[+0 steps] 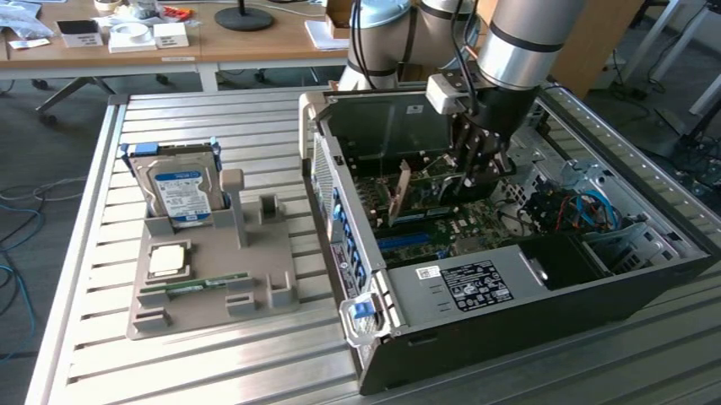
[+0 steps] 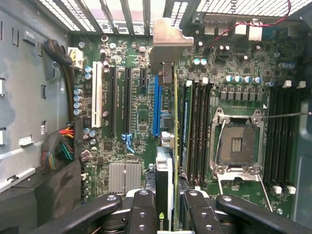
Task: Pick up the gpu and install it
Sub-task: 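Insert the gpu into the slot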
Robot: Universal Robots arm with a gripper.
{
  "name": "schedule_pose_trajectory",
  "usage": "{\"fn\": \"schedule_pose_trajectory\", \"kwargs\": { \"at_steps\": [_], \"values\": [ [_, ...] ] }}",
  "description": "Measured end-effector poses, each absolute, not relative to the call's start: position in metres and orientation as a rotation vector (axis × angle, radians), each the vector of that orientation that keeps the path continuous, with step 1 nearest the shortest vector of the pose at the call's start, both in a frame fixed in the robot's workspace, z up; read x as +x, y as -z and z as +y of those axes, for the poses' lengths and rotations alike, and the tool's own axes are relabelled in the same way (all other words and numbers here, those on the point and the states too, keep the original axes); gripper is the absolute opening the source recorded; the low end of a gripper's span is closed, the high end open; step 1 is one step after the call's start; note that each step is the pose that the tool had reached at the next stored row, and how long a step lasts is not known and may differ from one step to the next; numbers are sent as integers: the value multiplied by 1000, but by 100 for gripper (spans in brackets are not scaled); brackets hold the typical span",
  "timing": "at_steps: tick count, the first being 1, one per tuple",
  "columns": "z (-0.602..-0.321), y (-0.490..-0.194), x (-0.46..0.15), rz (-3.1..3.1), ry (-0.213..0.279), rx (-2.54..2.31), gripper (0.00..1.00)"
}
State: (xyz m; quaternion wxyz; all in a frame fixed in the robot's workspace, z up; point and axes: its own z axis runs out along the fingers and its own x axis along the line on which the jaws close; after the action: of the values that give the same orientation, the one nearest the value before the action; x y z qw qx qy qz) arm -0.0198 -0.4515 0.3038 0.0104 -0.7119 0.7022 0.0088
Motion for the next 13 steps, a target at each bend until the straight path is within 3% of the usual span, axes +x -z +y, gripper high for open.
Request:
{"fn": "schedule_pose_trajectory", "kwargs": {
  "at_steps": [13],
  "values": [
    [-452, -302, -21, 2191, -27, -2222, 27]
  ]
}}
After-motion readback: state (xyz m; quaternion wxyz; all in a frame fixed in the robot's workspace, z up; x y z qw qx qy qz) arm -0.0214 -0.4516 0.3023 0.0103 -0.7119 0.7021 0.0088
